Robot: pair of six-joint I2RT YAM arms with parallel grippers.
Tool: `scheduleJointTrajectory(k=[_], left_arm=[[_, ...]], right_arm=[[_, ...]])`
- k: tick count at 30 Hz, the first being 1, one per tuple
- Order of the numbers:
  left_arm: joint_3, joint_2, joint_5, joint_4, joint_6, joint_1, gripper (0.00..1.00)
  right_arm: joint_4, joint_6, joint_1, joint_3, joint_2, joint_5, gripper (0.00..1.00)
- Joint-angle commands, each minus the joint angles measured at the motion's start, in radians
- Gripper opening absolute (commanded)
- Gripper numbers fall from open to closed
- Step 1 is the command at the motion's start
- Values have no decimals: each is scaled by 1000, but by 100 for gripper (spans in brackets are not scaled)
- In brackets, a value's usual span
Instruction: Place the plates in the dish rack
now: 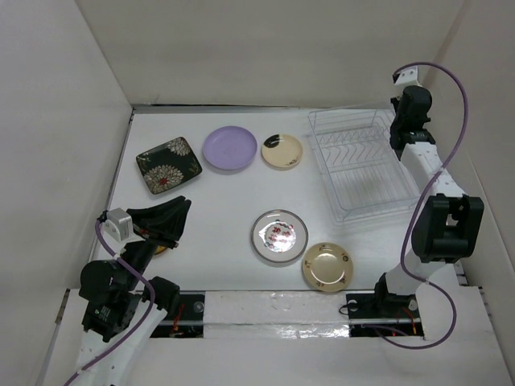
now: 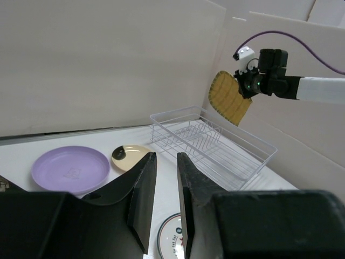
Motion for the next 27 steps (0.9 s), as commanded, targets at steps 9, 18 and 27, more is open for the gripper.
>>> scheduleJointTrajectory(k=[9, 18, 27], left_arm=[[33, 6, -5, 30, 11, -6, 20], [32, 16, 3, 30, 10, -6, 19], [32, 22, 3, 30, 10, -6, 20]], right_arm=[[95, -177, 12, 46, 67, -13, 0], [201, -177, 30, -70, 27, -25, 0], [270, -127, 41, -164, 17, -28, 0]])
